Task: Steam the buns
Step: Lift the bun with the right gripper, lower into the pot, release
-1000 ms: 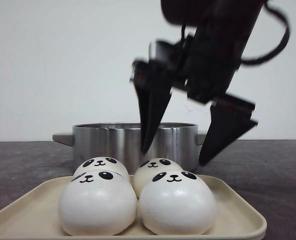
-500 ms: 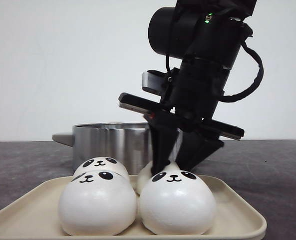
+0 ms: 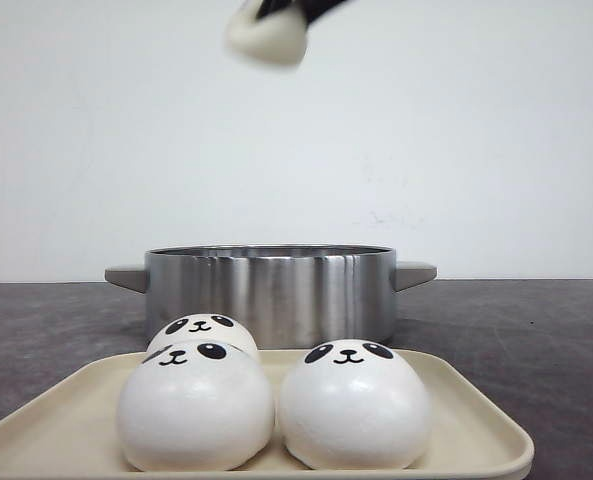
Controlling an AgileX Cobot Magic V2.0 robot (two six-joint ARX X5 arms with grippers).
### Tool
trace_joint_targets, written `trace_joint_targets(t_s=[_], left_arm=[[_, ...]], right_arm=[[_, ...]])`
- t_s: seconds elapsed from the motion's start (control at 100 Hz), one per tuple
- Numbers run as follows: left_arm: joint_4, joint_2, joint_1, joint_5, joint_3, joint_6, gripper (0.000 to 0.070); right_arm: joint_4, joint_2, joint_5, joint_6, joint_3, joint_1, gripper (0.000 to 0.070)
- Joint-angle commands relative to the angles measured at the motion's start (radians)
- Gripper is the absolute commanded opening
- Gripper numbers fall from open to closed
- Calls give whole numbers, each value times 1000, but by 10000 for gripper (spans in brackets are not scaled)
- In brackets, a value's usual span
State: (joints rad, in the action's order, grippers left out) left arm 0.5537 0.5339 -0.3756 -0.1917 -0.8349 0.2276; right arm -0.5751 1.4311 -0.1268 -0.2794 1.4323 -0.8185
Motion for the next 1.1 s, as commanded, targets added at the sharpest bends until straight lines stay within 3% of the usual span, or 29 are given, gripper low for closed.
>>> trace_joint_targets(t_s=[0.0, 0.34, 0.74, 0.79, 0.93, 1.09], left_arm=[[-14, 5, -5, 2, -19, -10, 557], [-14, 18, -5, 4, -19, -10, 557], [35, 18, -5, 4, -19, -10, 557], [45, 18, -5, 4, -19, -10, 557], [65, 18, -5, 4, -19, -10, 557], [65, 20, -5, 4, -19, -10, 557]], right_arm=[[21, 53, -12, 104, 67, 23, 6], [73, 340, -3, 142, 153, 182, 6], [171, 638, -3, 157, 153, 220, 9], [171, 650, -4, 156, 153, 220, 51], [155, 655, -5, 156, 153, 220, 354], [148, 653, -6, 155, 154, 218, 386]])
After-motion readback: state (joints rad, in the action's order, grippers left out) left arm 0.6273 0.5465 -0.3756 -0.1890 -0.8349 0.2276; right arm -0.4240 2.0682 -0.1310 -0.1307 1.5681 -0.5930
